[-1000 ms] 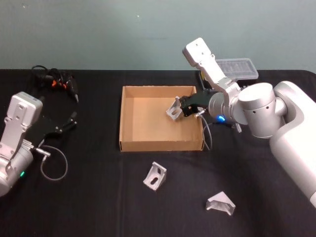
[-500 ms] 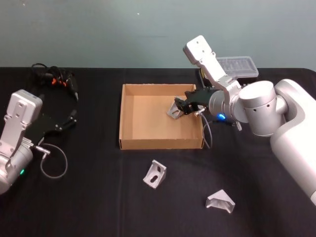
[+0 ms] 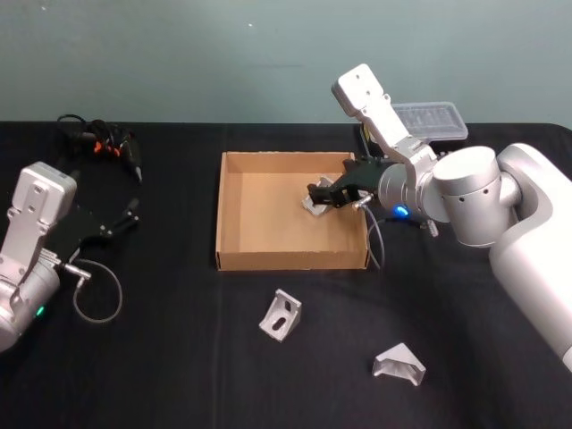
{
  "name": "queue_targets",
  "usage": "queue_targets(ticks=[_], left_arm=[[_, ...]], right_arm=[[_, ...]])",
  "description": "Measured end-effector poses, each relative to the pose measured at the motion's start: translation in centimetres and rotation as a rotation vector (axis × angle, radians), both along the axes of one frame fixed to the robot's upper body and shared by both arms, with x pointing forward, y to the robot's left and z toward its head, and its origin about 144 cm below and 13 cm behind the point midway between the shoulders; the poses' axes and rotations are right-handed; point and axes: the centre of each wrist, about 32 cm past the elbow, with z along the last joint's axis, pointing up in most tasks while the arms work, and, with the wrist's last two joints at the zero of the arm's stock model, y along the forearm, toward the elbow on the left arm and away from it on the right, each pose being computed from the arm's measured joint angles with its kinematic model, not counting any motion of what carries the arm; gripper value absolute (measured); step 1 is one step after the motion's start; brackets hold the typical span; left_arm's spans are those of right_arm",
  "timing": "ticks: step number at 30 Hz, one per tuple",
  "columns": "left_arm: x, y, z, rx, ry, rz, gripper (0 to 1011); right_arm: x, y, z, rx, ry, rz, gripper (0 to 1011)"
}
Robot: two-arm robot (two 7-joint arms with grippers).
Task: Use one hand to pick up the angle iron from the table and place it into the box.
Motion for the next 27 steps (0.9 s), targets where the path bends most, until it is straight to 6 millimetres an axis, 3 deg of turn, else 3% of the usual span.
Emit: queue_targets(ticks=[5, 8, 21, 27], left_arm=[[0.0, 0.0, 0.0, 0.000, 0.000, 0.000, 1011], [0.0, 0.0, 0.0, 0.000, 0.000, 0.000, 1011], [0.0, 0.0, 0.0, 0.000, 0.000, 0.000, 1011], [0.0, 0.0, 0.0, 0.000, 0.000, 0.000, 1011]], right_arm=[[0.0, 0.0, 0.0, 0.000, 0.000, 0.000, 964], [0.0, 0.0, 0.0, 0.000, 0.000, 0.000, 1003], [-0.1, -0.1, 0.0, 0.003, -0.001, -0.002, 1000], [-1.6, -1.4, 0.3, 0.026, -0.016, -0.011, 1000]])
